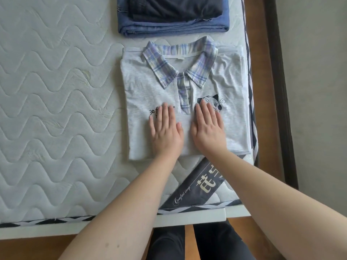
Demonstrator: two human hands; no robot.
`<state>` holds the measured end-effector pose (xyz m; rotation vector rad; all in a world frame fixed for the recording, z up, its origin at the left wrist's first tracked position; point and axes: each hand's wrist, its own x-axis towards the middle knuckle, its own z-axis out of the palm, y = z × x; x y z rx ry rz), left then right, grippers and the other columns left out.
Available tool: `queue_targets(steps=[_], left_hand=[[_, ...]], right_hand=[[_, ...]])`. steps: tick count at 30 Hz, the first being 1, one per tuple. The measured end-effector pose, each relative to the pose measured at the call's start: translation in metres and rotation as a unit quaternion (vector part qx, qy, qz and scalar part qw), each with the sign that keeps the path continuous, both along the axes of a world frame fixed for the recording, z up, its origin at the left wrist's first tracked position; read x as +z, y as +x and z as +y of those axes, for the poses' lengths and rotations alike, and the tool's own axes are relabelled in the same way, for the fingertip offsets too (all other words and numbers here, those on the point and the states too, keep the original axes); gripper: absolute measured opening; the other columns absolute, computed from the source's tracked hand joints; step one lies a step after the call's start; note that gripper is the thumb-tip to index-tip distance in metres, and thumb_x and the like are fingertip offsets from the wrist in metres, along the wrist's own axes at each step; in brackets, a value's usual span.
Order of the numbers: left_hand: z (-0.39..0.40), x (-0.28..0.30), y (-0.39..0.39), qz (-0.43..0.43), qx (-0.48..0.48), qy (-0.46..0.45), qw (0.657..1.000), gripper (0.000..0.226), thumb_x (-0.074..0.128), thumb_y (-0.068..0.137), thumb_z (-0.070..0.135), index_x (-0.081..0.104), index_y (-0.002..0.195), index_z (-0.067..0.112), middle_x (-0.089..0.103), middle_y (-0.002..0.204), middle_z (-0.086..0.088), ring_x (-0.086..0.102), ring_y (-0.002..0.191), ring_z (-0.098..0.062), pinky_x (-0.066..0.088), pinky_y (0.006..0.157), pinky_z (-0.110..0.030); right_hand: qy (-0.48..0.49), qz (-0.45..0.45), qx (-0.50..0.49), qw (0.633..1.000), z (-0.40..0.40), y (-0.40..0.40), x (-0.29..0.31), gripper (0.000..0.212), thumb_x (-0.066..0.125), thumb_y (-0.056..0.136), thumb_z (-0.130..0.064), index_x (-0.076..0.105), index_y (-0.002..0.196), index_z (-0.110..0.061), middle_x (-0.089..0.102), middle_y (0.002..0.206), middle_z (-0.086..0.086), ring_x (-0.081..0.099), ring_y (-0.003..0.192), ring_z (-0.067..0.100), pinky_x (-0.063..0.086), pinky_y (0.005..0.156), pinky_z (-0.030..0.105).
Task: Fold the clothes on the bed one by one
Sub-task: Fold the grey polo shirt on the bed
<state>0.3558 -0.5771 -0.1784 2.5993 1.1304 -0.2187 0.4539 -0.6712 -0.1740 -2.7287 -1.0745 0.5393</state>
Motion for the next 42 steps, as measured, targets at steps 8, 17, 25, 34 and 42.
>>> queue_targets(steps=[8,17,25,34,42], left_hand=[[0.008,-0.028,-0.029,0.016,-0.125,0.051,0.991,0.069,0.031,0.097,0.046,0.018,0.156,0.013,0.015,0.163,-0.012,0.011,0.151,-0.026,0.015,0.121,-0.051],[0.053,-0.007,-0.041,0.018,-0.16,0.042,0.986,0.067,0.013,0.102,0.051,0.012,0.157,0.012,0.011,0.164,-0.007,0.009,0.152,-0.02,0.017,0.121,-0.045],[0.167,-0.008,0.041,0.01,0.003,0.068,0.998,0.069,0.019,0.097,0.044,0.015,0.156,0.01,0.007,0.165,-0.007,0.006,0.152,-0.023,0.0,0.122,-0.041],[0.169,-0.031,0.055,0.006,-0.052,0.076,0.996,0.067,0.023,0.092,0.045,0.043,0.144,0.006,0.015,0.163,-0.008,0.011,0.151,-0.025,0.0,0.122,-0.044],[0.172,-0.029,0.056,0.012,-0.054,0.063,0.996,0.07,0.023,0.092,0.048,0.035,0.148,0.009,0.01,0.164,-0.006,0.006,0.152,-0.022,0.0,0.122,-0.043]], right_hand=[[-0.063,-0.058,0.013,0.996,-0.044,0.032,-0.023,0.076,0.021,0.098,-0.064,0.009,0.157,-0.019,0.007,0.165,0.0,0.003,0.151,0.014,0.007,0.123,0.036],[-0.039,-0.04,-0.049,0.997,-0.036,0.081,0.006,0.077,0.031,0.099,-0.056,0.002,0.157,-0.013,0.0,0.165,0.002,-0.005,0.151,0.013,-0.005,0.122,0.029],[-0.019,-0.062,0.001,0.998,0.058,0.153,-0.002,0.064,0.024,0.104,-0.043,0.004,0.157,-0.013,0.001,0.165,0.005,-0.003,0.151,0.017,-0.005,0.122,0.033],[-0.098,-0.037,-0.033,0.994,0.05,0.172,-0.028,0.09,0.009,0.09,-0.077,-0.011,0.156,-0.019,-0.017,0.163,0.004,-0.016,0.15,0.016,-0.006,0.122,0.036],[-0.084,-0.044,-0.065,0.993,0.055,0.166,-0.024,0.084,0.017,0.095,-0.069,-0.006,0.157,-0.017,-0.011,0.164,0.01,-0.009,0.151,0.02,-0.003,0.123,0.036]])
